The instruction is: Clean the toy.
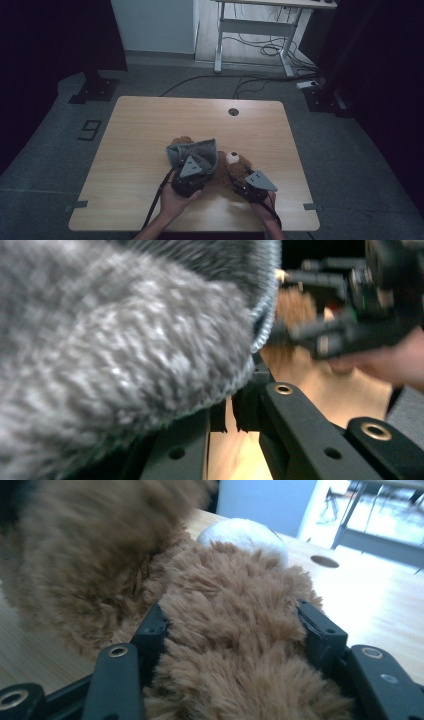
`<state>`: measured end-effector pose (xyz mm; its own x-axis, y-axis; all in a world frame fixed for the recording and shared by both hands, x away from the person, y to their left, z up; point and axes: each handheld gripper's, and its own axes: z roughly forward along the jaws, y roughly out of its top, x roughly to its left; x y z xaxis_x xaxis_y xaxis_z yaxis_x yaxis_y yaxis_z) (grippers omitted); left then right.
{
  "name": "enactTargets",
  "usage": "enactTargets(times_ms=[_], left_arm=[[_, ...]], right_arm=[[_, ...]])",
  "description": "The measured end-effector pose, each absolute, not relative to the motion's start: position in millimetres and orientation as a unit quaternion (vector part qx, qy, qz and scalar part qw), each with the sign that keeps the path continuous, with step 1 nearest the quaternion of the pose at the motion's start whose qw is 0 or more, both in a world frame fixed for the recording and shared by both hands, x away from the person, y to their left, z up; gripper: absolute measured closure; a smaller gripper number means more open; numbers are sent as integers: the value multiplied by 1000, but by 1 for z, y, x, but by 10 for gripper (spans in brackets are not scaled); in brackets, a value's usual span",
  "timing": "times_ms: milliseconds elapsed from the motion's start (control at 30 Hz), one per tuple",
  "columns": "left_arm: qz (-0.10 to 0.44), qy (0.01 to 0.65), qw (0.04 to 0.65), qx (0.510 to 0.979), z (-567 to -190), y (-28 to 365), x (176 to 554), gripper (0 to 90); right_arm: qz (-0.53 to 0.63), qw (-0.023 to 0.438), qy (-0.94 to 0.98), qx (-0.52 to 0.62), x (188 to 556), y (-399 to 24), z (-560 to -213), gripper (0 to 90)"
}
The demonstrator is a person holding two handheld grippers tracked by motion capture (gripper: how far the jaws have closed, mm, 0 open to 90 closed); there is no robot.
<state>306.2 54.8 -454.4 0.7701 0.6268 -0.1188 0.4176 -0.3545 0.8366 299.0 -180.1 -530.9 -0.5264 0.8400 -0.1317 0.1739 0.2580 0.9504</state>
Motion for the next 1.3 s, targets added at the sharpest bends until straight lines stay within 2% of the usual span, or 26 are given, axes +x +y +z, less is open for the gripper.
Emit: enactTargets(times_ms=[67, 233, 533, 767, 967, 1067, 1167, 1300], left_arm=[[101, 327, 462, 818, -458, 46, 315, 845], [100, 338, 454, 819, -469, 44, 322, 849], [134, 385, 456, 791, -468, 119, 316, 854], [110, 430, 445, 778, -484, 163, 318, 852], [71, 431, 412, 800, -496, 157, 315, 847], [37, 428, 387, 816, -515, 147, 315, 841], [29, 434, 401, 806, -524, 141, 319, 838], [35, 431, 412, 802, -514, 133, 331, 839]], right_arm=[[486, 353, 720, 347, 294, -177, -533, 430], [488, 351, 718, 351, 295, -180, -536, 430], [491, 348, 719, 349, 295, -181, -535, 430], [493, 348, 717, 349, 295, -181, -535, 430], [491, 350, 717, 349, 293, -181, -536, 430], [491, 351, 716, 350, 293, -181, -537, 431], [492, 352, 715, 351, 294, -181, -537, 434], [489, 358, 708, 361, 298, -180, -538, 437]])
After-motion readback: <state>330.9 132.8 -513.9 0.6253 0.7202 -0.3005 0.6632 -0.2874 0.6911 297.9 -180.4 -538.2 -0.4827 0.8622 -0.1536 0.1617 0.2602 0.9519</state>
